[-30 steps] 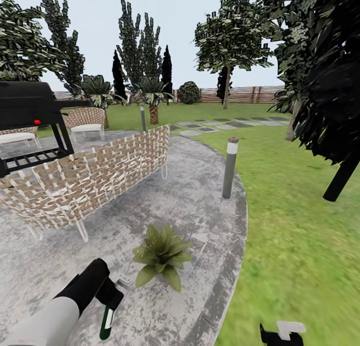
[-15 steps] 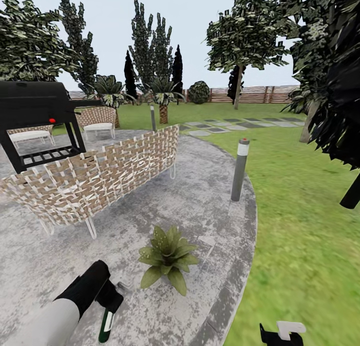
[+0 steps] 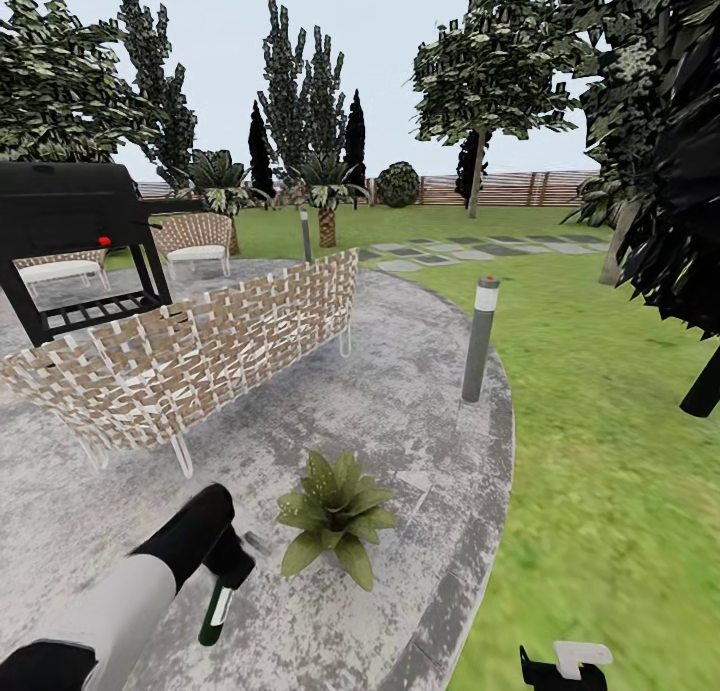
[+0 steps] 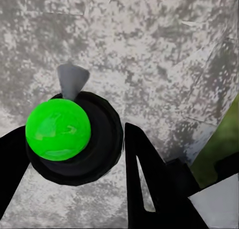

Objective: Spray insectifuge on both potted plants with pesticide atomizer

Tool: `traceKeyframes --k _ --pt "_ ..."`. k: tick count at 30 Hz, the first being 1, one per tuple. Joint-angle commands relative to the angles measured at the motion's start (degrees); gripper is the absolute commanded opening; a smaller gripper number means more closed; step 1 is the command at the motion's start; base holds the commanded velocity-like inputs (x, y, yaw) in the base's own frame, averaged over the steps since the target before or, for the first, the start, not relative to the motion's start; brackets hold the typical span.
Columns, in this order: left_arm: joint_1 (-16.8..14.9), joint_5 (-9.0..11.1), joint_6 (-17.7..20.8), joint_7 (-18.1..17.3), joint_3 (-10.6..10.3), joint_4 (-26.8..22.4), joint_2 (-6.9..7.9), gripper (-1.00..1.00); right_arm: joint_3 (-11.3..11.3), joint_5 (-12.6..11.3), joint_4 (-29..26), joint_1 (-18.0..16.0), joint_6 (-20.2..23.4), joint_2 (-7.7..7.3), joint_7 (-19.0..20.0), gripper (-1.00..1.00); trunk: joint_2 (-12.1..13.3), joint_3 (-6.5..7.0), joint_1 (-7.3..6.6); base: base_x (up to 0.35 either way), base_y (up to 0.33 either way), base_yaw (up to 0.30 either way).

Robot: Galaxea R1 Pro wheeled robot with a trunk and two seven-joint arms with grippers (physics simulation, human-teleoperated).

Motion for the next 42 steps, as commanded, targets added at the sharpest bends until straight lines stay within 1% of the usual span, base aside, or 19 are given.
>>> traceKeyframes --k 1,2,3,5,8,11,16,21,26,31,34,37,42 --pt "0.0 -0.9 0.0 -2.6 -2.9 -0.1 0.15 -1.0 -0.3 0.6 0.1 0.0 -0.2 0.0 -0.3 1.0 0.0 -0.05 -0.01 0.0 0.0 0.0" --pt "0.1 -1.0 0.0 -4.1 -4.8 -0.2 0.2 -1.0 -0.3 0.6 0.1 0.0 -0.2 0.0 -0.3 1.0 0.0 -0.05 -0.01 0.0 0.0 0.0" --pt "0.1 -1.1 0.1 -5.0 -5.7 -0.3 0.22 -1.0 -0.3 0.6 0.1 0.0 -0.2 0.0 -0.3 1.0 0.0 -0.05 -0.01 0.0 0.0 0.0" --pt "0.1 -1.1 0.1 -5.5 -6.2 -0.4 0.4 -1.0 -0.3 0.6 0.1 0.0 -0.2 0.0 -0.3 1.0 0.0 -0.05 -0.01 0.0 0.0 0.0" --pt "0.2 -1.2 0.2 -5.6 -6.5 -0.2 0.73 -1.0 -0.3 0.6 0.1 0.0 -0.2 0.0 -0.3 1.0 0.0 -0.05 -0.01 0.045 -0.023 0.0" --pt "0.2 -1.2 0.2 -5.5 -6.7 -0.1 0.73 -1.0 -0.3 0.6 0.1 0.0 -0.2 0.0 -0.3 1.0 0.0 -0.05 -0.01 0.191 -0.156 0.02" --pt "0.3 -1.2 0.1 -5.4 -6.7 -0.1 0.53 -1.0 -0.3 0.6 0.1 0.0 -0.2 0.0 -0.3 1.0 0.0 -0.05 -0.01 0.145 -0.21 0.228" --pt "0.2 -1.2 0.2 -5.3 -6.7 -0.1 0.51 -1.0 -0.2 0.6 0.1 -0.1 -0.2 0.0 -0.3 1.0 0.0 -0.05 -0.01 -0.138 -0.192 0.275" --pt "0.3 -1.2 0.2 -5.3 -6.7 -0.1 0.48 -1.0 -0.3 0.6 0.1 0.0 -0.2 0.0 -0.3 1.0 0.0 -0.05 -0.01 -0.027 -0.024 0.267" --pt "0.3 -1.2 0.2 -5.3 -6.7 -0.1 0.4 -1.0 -0.3 0.6 0.1 0.0 -0.2 0.0 -0.3 1.0 0.0 -0.05 -0.01 0.018 -0.001 0.044" --pt "1.0 -1.2 0.1 -5.2 -6.7 0.0 0.42 -1.0 -0.3 0.6 0.1 0.0 -0.2 0.0 -0.3 1.0 0.0 -0.05 -0.01 0.018 0.0 0.003" --pt "2.7 -1.2 0.0 -4.4 -6.6 0.0 0.35 -1.0 -0.3 0.6 0.1 0.0 -0.2 0.0 -0.3 1.0 0.0 -0.05 -0.01 0.003 0.0 0.0" --pt "3.2 -1.1 -0.2 -2.5 -6.6 0.9 0.39 -1.0 -0.3 0.6 0.1 0.0 -0.2 -0.24 -0.3 1.0 0.0 -0.05 -0.01 0.0 0.0 0.0"
